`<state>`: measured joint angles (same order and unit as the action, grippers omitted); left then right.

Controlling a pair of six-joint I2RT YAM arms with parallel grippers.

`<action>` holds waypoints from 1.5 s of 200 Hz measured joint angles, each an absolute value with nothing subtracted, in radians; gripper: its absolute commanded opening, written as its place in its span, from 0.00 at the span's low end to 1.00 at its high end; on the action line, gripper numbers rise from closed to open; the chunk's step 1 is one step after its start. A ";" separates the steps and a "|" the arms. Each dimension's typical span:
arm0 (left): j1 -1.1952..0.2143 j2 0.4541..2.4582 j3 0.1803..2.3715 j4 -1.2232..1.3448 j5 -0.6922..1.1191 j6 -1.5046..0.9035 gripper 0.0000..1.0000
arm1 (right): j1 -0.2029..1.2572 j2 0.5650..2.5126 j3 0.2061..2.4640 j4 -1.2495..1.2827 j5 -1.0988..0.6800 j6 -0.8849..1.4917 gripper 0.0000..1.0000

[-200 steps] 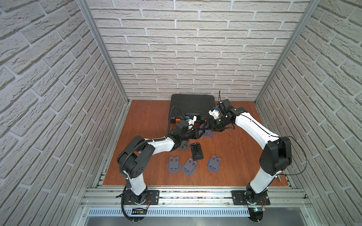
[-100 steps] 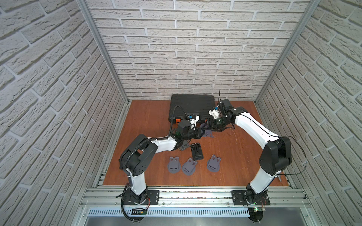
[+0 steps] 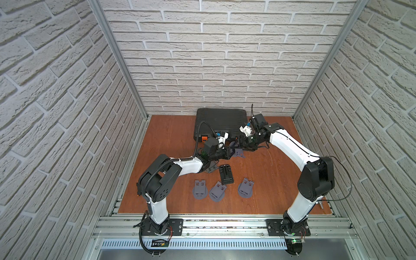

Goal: Open the phone stand

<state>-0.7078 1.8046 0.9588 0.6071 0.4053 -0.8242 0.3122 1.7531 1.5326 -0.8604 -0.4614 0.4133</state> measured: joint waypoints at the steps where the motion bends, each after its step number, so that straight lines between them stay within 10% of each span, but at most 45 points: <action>1: -0.708 1.805 0.959 0.607 0.405 -0.824 0.00 | 0.312 1.753 1.532 -0.860 -0.461 0.414 0.45; 84: -0.708 1.806 0.959 0.636 0.413 -0.823 0.00 | 0.321 1.701 1.513 -0.820 -0.400 0.463 0.76; 300: -0.708 1.806 0.958 0.642 0.420 -0.814 0.00 | 0.321 1.764 1.578 -0.834 -0.364 0.441 0.65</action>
<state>-0.7078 1.8061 0.9581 0.6418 0.4202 -0.8139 0.3210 1.7641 1.5780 -0.8345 -0.3645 0.4408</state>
